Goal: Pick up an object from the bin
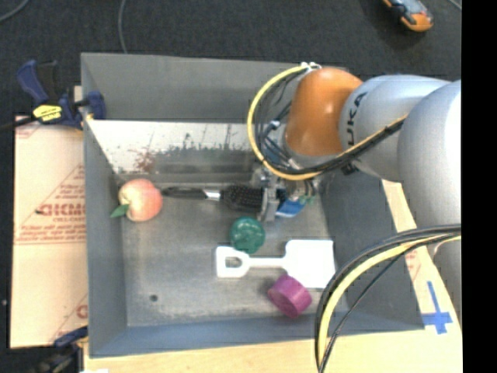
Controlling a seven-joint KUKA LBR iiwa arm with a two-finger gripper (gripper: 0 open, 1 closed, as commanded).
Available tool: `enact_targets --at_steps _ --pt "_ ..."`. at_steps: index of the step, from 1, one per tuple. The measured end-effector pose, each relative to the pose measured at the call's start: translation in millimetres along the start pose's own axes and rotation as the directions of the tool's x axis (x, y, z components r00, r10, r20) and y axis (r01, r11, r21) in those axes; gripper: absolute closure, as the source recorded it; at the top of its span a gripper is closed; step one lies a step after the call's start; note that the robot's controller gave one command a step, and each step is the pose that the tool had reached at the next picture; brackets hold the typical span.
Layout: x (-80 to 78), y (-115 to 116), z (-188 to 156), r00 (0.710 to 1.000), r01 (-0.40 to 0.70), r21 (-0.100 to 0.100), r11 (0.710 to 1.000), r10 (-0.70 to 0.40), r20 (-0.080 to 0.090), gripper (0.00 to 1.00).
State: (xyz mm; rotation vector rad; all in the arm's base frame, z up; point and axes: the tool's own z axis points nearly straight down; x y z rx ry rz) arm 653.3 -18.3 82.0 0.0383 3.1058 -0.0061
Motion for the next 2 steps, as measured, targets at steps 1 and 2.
enact_targets --at_steps 1,2 --pt "-0.5 -0.2 -8.2 1.000 0.000 0.000 1.000 0.000 0.003 1.00" --pt "1.3 -0.7 -43.5 1.000 0.000 0.001 1.000 0.000 -0.009 1.00"
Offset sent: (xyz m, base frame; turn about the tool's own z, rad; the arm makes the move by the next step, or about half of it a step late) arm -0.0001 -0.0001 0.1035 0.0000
